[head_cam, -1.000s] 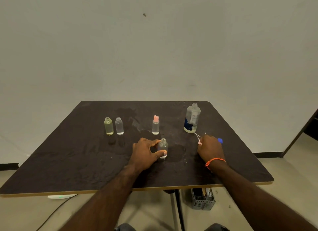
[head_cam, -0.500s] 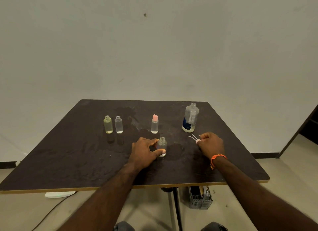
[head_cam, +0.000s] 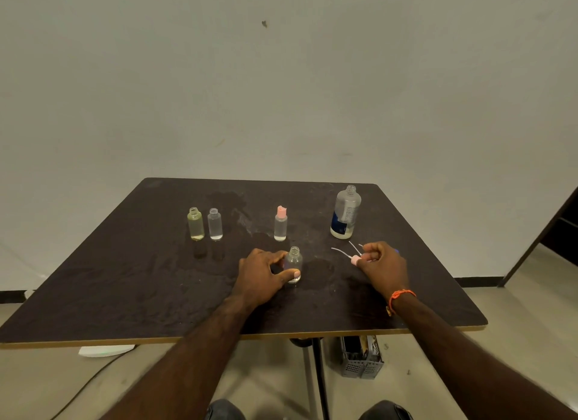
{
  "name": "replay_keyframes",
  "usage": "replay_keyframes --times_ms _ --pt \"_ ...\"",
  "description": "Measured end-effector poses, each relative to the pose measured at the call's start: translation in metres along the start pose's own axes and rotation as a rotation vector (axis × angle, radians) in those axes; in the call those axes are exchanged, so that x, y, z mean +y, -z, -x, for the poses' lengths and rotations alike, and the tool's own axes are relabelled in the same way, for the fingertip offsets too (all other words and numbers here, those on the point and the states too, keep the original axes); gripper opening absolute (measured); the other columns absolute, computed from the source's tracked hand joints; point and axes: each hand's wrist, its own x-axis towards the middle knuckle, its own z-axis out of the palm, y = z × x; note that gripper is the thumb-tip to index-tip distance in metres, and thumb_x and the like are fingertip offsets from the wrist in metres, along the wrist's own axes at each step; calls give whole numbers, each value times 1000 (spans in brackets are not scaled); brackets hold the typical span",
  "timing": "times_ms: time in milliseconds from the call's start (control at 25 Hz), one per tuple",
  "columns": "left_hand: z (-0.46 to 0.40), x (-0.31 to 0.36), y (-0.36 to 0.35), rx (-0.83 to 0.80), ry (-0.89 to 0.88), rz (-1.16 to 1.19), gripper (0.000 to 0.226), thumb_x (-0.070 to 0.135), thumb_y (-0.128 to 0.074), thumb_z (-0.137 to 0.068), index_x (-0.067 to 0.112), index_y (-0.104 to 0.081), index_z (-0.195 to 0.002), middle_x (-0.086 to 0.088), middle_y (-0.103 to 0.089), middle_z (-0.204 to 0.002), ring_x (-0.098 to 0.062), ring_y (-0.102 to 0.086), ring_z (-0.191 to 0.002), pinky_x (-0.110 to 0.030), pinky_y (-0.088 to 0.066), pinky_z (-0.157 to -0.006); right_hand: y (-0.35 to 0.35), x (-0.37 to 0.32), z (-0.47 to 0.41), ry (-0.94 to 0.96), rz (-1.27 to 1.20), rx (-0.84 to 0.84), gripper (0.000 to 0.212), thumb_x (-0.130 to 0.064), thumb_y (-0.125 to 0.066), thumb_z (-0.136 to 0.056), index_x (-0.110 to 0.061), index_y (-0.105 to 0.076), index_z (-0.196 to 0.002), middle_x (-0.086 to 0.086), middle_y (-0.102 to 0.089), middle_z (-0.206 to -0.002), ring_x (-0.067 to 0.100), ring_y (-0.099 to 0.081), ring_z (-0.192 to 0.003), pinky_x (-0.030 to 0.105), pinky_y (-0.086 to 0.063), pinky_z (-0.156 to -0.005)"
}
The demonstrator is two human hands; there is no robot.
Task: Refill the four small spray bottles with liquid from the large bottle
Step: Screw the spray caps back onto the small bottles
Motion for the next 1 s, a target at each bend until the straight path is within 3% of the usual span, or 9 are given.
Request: replay_keyframes --times_ms 200,360,480,720,920,1000 --pt "2 6 3 8 -7 15 59 78 -65 -76 42 -74 -123 25 -76 -101 1 -68 -100 -49 -53 -100 3 -34 13 49 -129 -62 48 -17 -79 -82 -16 -57 -125 -3 -72 -93 9 -68 -88 18 -50 -73" --pt "4 9 5 -18 10 29 67 80 -64 -75 39 -73 -127 24 -76 -111 4 -68 -102 -47 -53 -103 10 -91 17 215 -175 -117 51 -17 -78 -80 -25 -53 -123 -8 -76 -84 4 -71 -89 24 -55 -83" --pt "4 11 6 -20 30 15 63 81 -62 -75 42 -73 -123 26 -76 -108 3 -68 -101 -48 -51 -104 17 -126 22 339 -70 -171 55 -19 -73 -80 -30 -47 -126 -19 -74 -79 -3 -68 -84 20 -51 -78" --pt "8 12 5 -23 44 16 61 82 -63 -76 48 -69 -127 28 -75 -106 -3 -67 -107 -48 -51 -103 16 -146 31 445 65 -251 61 -12 -69 -79 -26 -43 -133 -13 -75 -78 -4 -67 -76 12 -46 -70" --pt "8 14 5 -29 55 -17 60 82 -62 -77 46 -71 -123 26 -74 -101 -3 -65 -103 -48 -51 -99 -17 -137 27 481 176 -358 55 -11 -64 -82 -27 -46 -131 -9 -75 -81 2 -69 -78 33 -58 -83" --pt "8 14 4 -22 44 -25 57 82 -62 -78 46 -71 -121 26 -73 -97 -3 -65 -99 -48 -52 -97 -31 -133 26 535 214 -379 53 -12 -65 -85 -28 -47 -132 -6 -74 -87 5 -69 -80 35 -58 -86"
